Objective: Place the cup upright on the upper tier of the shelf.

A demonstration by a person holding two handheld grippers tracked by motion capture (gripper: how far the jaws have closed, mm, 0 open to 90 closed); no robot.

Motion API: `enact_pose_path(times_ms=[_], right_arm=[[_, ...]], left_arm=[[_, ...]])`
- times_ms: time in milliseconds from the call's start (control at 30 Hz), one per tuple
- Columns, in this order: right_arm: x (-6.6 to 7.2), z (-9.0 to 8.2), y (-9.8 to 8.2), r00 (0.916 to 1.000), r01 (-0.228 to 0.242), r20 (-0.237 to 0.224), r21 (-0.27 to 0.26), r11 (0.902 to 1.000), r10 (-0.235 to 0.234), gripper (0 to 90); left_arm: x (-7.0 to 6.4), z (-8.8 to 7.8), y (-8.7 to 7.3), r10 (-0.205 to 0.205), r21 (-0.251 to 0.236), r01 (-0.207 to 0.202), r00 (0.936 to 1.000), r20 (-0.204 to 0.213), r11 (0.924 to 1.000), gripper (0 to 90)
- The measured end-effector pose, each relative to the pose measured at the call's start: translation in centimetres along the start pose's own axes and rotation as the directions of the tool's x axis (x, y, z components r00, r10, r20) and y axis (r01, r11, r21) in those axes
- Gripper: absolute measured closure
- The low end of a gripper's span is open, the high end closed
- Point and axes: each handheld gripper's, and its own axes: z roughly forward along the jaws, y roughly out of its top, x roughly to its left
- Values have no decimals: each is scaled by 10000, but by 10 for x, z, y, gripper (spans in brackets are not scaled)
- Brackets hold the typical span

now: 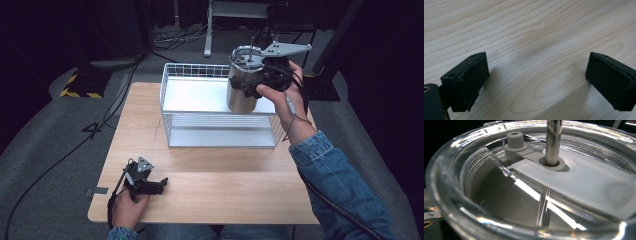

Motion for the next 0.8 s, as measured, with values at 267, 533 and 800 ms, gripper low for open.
enact_pose_path(times_ms=[267,533,800], right_arm=[[-14,29,5,9986,-519,52,-113,9986,520,37],[-27,48,4,9959,-867,233,-144,9961,871,37],[-32,60,0,9946,-931,466,-8,9957,931,37]], left_arm=[[0,0,0,-48,-17,48,10000,-30,10000,55],[0,0,0,-51,-20,51,10000,-30,10000,55],[0,0,0,-54,-22,54,10000,-31,10000,55]])
